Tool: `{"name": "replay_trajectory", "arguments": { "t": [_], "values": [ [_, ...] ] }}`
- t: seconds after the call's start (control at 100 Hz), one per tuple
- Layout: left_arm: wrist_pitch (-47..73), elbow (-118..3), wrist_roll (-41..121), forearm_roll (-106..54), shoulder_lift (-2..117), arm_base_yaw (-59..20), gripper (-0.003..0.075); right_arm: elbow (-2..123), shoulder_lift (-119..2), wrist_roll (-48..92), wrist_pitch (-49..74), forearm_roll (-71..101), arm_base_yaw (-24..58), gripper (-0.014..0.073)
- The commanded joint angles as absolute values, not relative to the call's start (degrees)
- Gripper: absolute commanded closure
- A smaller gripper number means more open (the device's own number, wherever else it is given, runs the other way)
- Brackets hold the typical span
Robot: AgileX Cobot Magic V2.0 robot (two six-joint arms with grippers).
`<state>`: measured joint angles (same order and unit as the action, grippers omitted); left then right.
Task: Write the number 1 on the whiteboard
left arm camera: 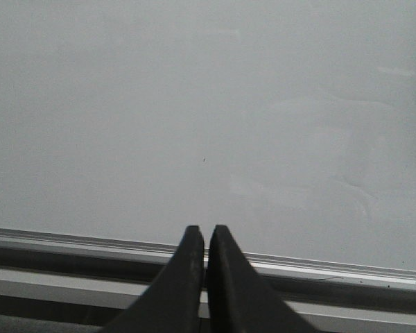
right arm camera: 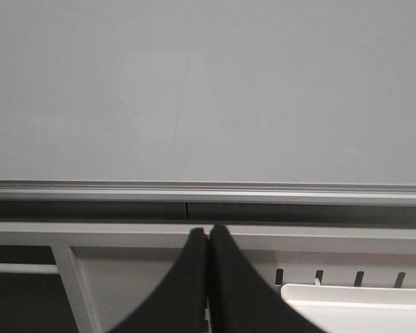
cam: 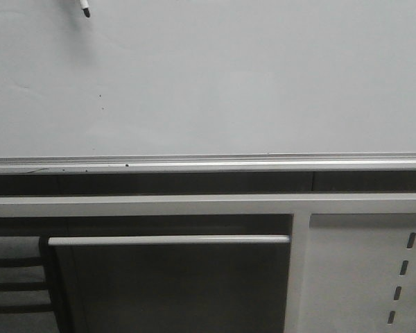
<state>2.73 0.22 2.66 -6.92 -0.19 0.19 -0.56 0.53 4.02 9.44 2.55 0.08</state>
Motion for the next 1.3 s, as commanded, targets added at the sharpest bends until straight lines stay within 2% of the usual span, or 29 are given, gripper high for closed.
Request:
{"name": "replay_trajectory", "arguments": {
  "t": [0.0,0.89,1.02,1.29],
  "values": [
    [-1.07,2.51,2.12,-6.91,-1.51,0.3,0.0741,-2.12,1.59,4.14,5.28,2.01,-0.15,0.0647],
    [-1.07,2.51,2.12,-8.26,-1.51,0.3,0.0741,-2.12,1.59,4.14,3.01,3.45,-0.15,0.0647],
    [-1.07,2.51,2.12,-16.8,-1.51,0.3,0.0741,-2.12,1.59,4.14,0.76,11.02,-0.15,0.0647],
    [-1.04,2.13,2.12,-42.48,-1.51,0.3,0.0741,-1.99,1.59,4.14,-0.93,37.56,-0.15,0.0647]
  ]
}}
